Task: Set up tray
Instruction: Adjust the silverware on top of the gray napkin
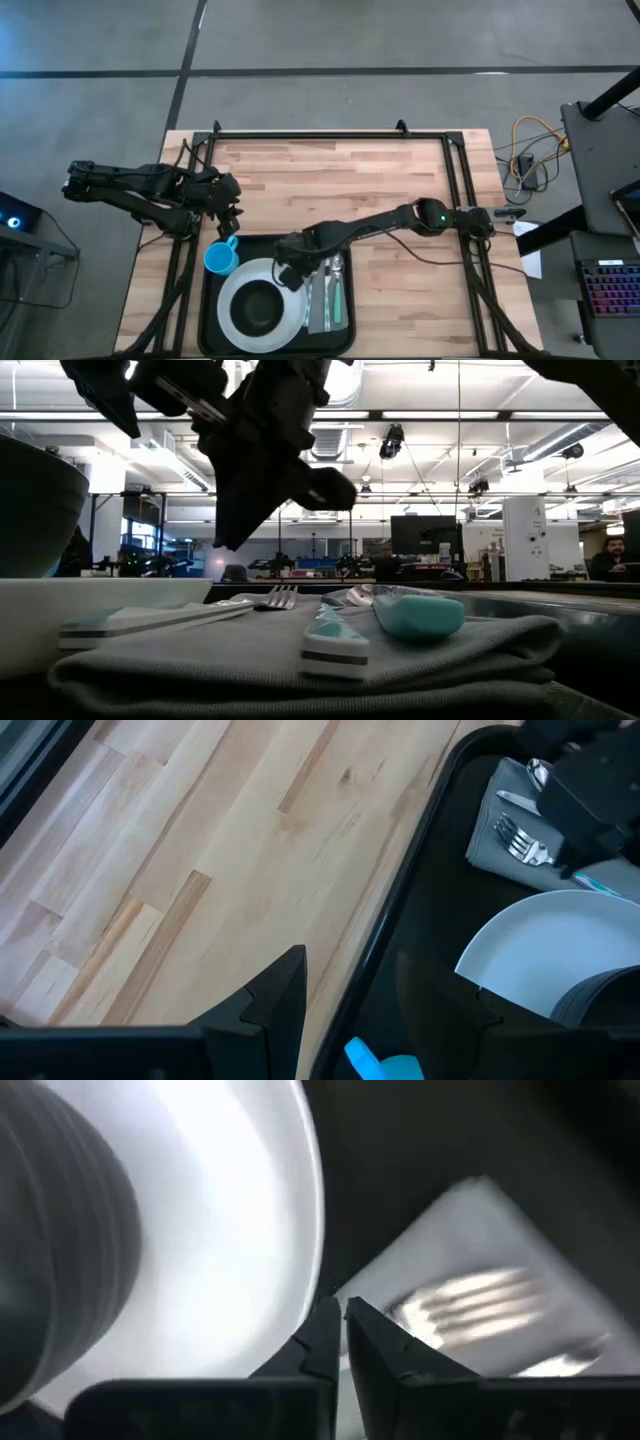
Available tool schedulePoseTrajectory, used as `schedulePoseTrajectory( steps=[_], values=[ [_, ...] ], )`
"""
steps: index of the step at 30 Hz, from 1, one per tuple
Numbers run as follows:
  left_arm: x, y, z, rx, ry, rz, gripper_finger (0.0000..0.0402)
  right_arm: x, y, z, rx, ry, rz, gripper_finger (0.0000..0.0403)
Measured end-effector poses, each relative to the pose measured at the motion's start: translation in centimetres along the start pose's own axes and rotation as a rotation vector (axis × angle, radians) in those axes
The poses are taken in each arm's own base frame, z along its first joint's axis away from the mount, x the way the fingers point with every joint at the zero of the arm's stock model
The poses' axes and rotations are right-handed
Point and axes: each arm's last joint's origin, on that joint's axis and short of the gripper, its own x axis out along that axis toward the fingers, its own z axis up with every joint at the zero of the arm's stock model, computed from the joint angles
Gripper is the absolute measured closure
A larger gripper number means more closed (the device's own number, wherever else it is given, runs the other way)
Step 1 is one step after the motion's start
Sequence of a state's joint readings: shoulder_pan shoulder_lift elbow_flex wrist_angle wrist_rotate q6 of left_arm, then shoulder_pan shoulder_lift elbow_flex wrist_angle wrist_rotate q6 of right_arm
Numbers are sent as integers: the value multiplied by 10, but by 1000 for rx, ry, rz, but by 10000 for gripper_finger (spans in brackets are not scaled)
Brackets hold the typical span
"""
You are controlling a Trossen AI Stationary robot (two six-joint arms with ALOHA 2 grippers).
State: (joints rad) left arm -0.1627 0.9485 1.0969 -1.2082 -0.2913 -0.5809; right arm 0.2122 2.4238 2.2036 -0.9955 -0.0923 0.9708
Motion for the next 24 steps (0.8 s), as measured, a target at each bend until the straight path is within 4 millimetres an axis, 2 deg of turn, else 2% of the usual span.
schedulePoseTrajectory(
  steps=[3,7,12,15,19,24],
  values=[
    [0,0,0,0,0,0,265,4,6,-11,99,24,4,364],
    [0,0,0,0,0,0,265,6,14,-23,212,30,2,315],
    [0,0,0,0,0,0,265,6,16,-33,402,-64,-66,248],
    [0,0,0,0,0,0,265,6,14,-35,511,-111,-108,224],
    [0,0,0,0,-1,0,265,6,13,-37,580,-117,-128,222],
    [0,0,0,0,0,0,265,7,17,-45,618,-115,-121,249]
  ],
)
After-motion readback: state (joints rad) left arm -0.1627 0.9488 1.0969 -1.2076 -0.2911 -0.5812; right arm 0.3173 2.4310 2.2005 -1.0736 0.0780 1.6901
